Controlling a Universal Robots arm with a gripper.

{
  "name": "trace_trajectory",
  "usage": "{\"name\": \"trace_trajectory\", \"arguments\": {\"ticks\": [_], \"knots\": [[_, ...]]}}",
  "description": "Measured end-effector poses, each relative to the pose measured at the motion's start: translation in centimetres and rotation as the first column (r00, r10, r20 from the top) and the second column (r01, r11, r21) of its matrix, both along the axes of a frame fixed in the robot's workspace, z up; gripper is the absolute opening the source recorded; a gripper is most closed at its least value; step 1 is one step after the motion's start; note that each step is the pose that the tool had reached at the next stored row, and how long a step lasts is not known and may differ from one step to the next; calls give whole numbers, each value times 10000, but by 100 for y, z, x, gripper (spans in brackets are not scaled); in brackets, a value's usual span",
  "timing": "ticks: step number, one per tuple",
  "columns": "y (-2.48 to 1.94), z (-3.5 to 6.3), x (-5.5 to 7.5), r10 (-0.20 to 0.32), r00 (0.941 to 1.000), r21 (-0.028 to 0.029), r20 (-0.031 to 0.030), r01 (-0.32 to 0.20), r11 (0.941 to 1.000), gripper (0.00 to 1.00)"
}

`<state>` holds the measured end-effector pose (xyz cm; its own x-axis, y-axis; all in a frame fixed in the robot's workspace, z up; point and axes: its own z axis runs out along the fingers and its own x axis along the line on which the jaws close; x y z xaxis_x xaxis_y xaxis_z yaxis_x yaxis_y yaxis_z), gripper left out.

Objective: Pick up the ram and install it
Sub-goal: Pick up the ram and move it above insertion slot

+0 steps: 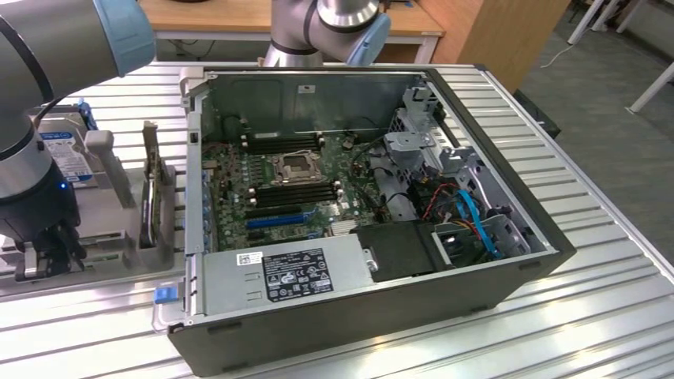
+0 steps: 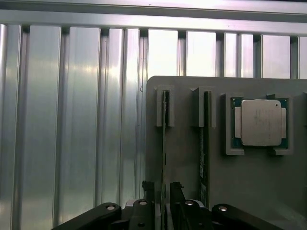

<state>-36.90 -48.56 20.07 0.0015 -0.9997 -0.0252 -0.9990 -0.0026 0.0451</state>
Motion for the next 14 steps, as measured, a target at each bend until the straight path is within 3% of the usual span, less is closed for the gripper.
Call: {"name": "trace_trajectory", "arguments": {"ticks": [2,3,14], "knots": [[0,0,0,0,10000,1,0,0,10000,28],[0,0,0,0,10000,0,0,0,10000,21],[0,0,0,34,10000,1,2,-34,10000,21]]}}
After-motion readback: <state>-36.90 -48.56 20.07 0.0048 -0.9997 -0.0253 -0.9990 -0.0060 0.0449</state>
